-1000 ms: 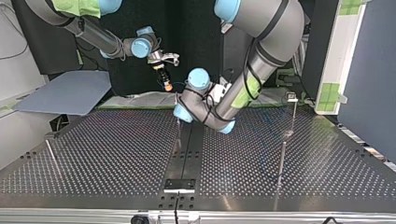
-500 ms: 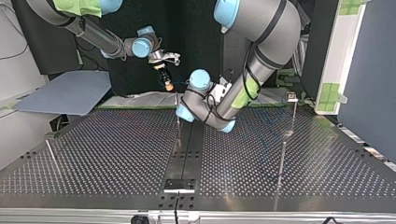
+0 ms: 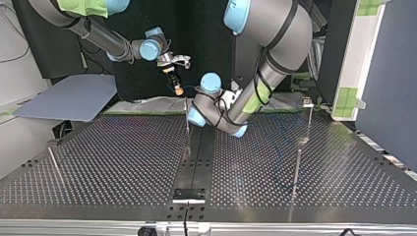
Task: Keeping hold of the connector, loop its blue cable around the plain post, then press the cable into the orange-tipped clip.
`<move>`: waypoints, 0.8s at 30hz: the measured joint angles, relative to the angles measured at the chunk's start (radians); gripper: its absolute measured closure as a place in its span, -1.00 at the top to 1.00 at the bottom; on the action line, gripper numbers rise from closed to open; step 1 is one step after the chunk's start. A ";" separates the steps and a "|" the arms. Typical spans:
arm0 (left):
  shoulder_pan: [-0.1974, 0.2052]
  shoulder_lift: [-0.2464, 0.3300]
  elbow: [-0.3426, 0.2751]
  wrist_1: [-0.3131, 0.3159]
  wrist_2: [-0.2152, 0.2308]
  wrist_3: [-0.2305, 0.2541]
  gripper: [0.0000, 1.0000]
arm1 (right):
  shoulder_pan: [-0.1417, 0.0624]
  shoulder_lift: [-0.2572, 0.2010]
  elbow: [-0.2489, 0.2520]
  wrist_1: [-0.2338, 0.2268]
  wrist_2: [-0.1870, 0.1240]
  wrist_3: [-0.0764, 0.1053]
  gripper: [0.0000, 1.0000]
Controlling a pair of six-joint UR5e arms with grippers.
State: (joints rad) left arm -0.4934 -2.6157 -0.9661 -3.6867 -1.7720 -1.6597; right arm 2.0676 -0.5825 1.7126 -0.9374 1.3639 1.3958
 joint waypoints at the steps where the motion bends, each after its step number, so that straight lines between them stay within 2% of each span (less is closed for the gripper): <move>1: 0.000 -0.005 0.001 0.010 0.003 0.002 0.98 | 0.000 0.000 0.000 0.000 0.000 0.000 -1.00; 11: -0.001 -0.075 0.009 0.030 0.005 0.023 0.98 | 0.001 0.000 0.000 0.000 0.000 -0.001 -1.00; 24: 0.018 -0.083 -0.004 0.069 -0.008 0.031 0.98 | 0.003 0.000 0.000 -0.004 0.000 -0.006 -1.00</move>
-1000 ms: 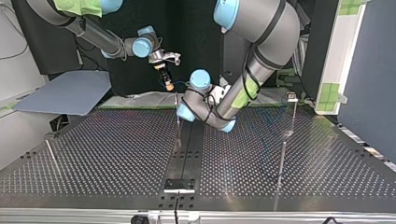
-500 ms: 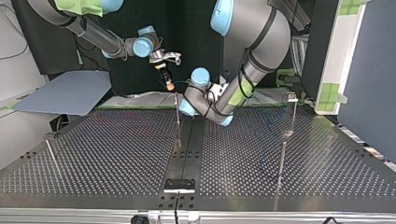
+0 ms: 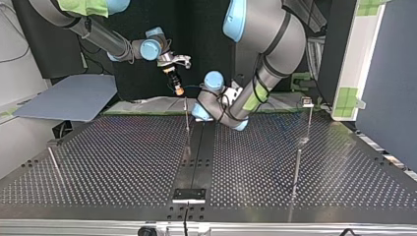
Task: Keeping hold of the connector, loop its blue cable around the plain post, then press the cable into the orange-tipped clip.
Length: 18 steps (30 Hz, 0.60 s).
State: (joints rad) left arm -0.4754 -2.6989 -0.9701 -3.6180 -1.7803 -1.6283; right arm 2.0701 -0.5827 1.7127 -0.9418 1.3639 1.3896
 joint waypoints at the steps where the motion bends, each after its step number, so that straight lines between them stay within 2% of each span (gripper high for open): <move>1: 0.001 0.000 0.006 -0.001 -0.001 0.003 0.98 | 0.000 0.000 0.000 0.000 0.000 0.000 -1.00; 9: 0.006 0.001 0.048 -0.049 -0.001 0.011 0.98 | 0.000 0.000 -0.001 0.000 -0.001 -0.001 -1.00; 18: 0.010 0.019 0.070 -0.135 -0.008 0.026 0.98 | 0.000 0.000 -0.006 0.003 -0.003 -0.001 -1.00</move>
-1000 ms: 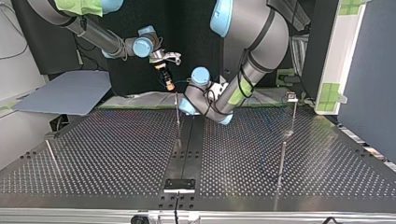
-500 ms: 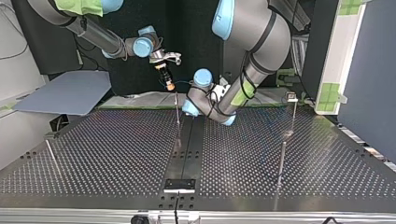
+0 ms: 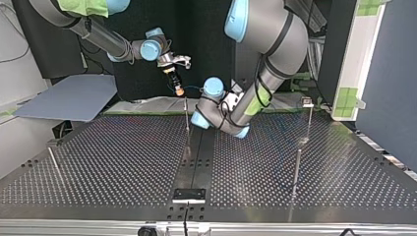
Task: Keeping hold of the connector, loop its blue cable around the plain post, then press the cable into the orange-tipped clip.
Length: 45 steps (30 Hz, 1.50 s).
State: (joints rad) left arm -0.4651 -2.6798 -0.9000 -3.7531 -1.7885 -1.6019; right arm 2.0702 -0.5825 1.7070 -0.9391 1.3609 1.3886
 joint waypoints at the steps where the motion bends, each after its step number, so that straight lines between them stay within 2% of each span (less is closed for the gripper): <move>1: 0.001 0.008 0.000 -0.012 -0.005 0.001 0.98 | 0.000 0.000 0.000 0.000 0.000 0.000 -1.00; 10: -0.001 0.050 -0.004 -0.088 -0.039 0.005 0.98 | 0.000 0.000 0.000 0.001 0.000 0.000 -1.00; 18: -0.006 0.050 -0.013 -0.093 -0.039 0.013 0.98 | 0.003 0.000 0.000 0.002 0.000 0.000 -1.00; 27: 0.000 0.045 -0.073 -0.020 -0.040 0.040 0.98 | 0.007 0.000 -0.001 0.003 0.000 0.000 -1.00; 35: -0.001 0.034 -0.073 0.037 -0.040 0.056 0.98 | 0.009 0.001 -0.001 0.003 0.000 0.000 -1.00; 45: -0.009 -0.018 -0.079 0.077 -0.041 0.060 0.98 | 0.010 0.001 -0.001 0.001 0.000 0.000 -1.00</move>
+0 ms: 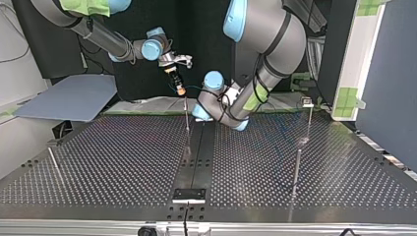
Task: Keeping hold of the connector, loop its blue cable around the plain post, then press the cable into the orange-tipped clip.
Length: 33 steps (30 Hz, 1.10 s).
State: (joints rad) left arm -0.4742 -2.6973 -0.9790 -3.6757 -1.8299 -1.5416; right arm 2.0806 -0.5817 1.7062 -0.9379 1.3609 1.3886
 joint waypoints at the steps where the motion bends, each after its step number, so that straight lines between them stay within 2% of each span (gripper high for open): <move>1: 0.002 -0.001 -0.004 0.006 0.000 0.000 0.98 | 0.000 0.000 0.000 0.000 0.000 0.000 -1.00; 20: 0.017 -0.007 -0.041 0.041 -0.021 -0.001 0.98 | 0.002 0.000 -0.001 -0.001 0.000 -0.001 -1.00; 33: 0.020 -0.095 -0.034 0.034 -0.039 0.008 0.98 | 0.003 0.000 -0.001 -0.004 0.000 -0.001 -1.00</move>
State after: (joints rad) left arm -0.4546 -2.7922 -1.0131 -3.6419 -1.8686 -1.5337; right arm 2.0835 -0.5813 1.7057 -0.9418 1.3608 1.3877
